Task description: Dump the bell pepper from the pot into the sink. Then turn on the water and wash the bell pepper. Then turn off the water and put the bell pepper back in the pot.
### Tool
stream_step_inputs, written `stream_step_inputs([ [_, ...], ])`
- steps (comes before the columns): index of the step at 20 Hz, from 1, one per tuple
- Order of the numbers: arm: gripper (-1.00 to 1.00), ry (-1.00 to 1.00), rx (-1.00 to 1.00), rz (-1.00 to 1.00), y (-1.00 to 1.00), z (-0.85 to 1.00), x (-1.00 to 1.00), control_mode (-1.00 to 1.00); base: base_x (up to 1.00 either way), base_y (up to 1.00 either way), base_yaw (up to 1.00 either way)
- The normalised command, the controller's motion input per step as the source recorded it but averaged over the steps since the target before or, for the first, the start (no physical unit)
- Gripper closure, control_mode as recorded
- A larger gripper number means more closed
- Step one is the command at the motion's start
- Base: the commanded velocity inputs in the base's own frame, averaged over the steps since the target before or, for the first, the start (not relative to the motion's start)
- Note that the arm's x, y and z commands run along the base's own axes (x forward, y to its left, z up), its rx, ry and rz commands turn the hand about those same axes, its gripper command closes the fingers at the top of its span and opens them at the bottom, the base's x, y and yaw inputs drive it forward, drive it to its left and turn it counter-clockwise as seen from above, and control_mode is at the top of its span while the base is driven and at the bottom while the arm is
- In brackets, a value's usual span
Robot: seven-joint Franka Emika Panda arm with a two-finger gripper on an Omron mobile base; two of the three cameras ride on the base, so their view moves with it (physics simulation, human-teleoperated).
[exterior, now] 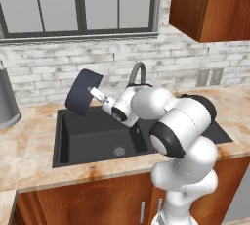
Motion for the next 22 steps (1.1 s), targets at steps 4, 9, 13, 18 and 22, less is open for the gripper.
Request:
stream_step_inputs([
  [4,1.0,0.0,0.16,0.07,-0.04,0.0,0.12,-1.0,0.0,0.0,0.0],
  [9,1.0,0.0,0.13,0.05,0.0,0.0,0.1,-1.0,0.0,0.0,0.0],
  [13,1.0,0.0,0.1,0.01,0.0,-0.02,0.17,-1.0,0.0,0.0,0.0],
  [18,1.0,-0.03,0.05,0.0,0.06,0.03,-0.12,-1.0,0.0,0.0,0.0],
  [22,1.0,-0.17,-0.01,0.0,0.29,0.64,-0.78,-1.0,0.0,0.0,0.0],
])
